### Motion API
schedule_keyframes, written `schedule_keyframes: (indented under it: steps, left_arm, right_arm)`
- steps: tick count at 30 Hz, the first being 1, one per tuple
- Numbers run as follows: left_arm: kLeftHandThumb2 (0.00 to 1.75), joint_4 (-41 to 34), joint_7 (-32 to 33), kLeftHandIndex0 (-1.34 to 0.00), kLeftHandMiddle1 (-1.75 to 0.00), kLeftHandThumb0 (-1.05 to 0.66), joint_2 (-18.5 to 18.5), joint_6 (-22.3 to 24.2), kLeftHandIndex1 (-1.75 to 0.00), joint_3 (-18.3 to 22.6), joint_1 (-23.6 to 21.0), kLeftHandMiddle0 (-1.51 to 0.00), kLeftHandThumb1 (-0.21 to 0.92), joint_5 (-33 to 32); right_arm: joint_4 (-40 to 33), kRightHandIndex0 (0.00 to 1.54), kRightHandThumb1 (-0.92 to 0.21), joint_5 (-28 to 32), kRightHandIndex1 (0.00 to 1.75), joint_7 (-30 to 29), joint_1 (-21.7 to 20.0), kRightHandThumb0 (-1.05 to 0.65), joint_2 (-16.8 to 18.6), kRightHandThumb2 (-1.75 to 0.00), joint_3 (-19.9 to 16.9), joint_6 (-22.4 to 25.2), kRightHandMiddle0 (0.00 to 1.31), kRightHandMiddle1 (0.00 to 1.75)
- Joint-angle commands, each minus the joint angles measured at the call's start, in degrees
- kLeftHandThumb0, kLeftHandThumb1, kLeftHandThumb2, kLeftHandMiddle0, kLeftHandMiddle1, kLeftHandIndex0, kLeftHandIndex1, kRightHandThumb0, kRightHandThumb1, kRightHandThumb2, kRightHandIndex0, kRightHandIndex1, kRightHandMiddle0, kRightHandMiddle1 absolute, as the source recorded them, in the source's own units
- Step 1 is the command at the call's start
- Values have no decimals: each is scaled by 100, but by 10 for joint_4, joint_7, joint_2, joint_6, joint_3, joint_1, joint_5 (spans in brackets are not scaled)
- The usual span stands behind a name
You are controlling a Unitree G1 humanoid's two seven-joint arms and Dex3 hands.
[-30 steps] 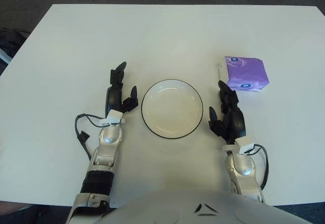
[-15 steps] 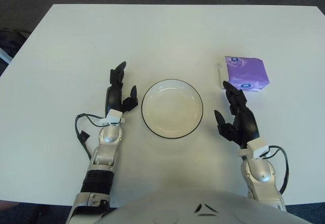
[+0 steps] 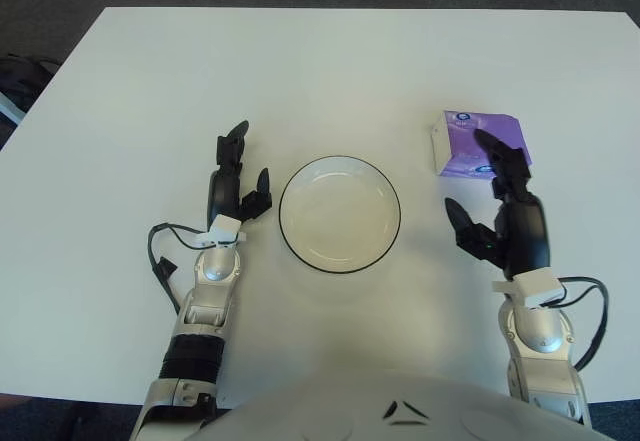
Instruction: Put the tissue paper into the plate.
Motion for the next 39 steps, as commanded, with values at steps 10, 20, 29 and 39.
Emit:
schedule_keyframes:
  steps: [10,20,29,39]
  left_arm:
    - [77,55,-6,0,-3,-68,-12,29,-66,-9,48,-27,92,1]
    - [77,56,-2,0,-4,-68,-11,29,-66,-10,48,-27,92,8]
    - [77,58,-5,0,-3,-69,-11,32,-67,-9,46,-27,92,5]
    - [76,66,-5,0,-3,-69,-10,29,-67,-9,43,-27,92,5]
  right_arm:
    - [39,24,-92,-47,14,-48,-61,-82,-25,-47,-65,-56,0,91]
    - [76,24,-92,-21,14,-34,-168,-77,-62,-48,-111,-31,0,85]
    - [122,23,-88,-30,13,-30,-291,-68,-91,-47,-114,13,0,79]
    - [187,22,-88,-81,12,64,-394,-67,-205,-49,-89,86,0,75]
